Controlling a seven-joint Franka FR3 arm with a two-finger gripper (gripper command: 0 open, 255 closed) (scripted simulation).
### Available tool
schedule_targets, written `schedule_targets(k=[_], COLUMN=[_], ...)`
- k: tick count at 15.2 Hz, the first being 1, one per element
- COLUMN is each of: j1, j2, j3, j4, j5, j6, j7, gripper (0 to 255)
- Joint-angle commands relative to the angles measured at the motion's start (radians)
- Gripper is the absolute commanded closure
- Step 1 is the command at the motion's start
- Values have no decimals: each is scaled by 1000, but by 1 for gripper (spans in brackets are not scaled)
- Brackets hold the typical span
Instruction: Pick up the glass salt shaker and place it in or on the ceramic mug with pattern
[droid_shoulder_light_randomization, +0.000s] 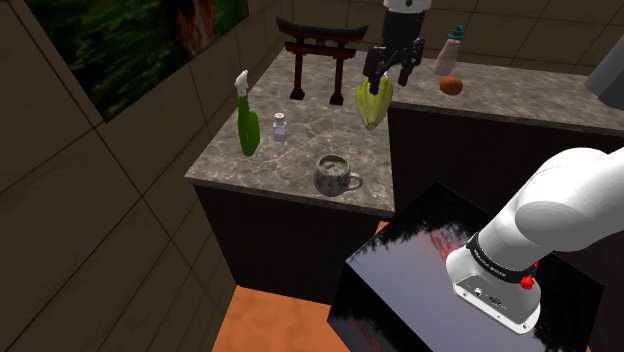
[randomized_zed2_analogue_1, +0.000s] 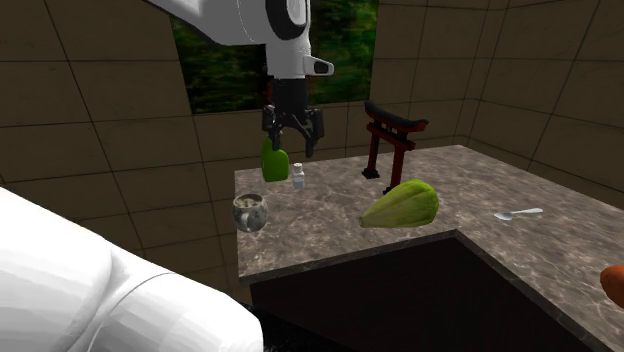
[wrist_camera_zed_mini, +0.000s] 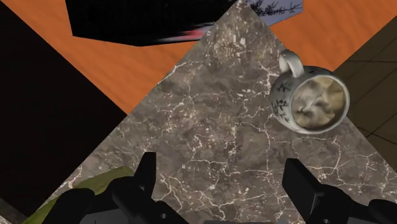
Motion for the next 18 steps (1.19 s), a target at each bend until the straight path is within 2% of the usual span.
schedule_targets(k=[1, 10, 18], j1=[4, 26, 57], j2=[68, 389, 687], j3=[8, 54, 80], j4=[23, 214, 474], j5=[4, 2, -29], j6=[50, 197, 250], j7=[6, 55, 98], gripper=[0, 0, 0])
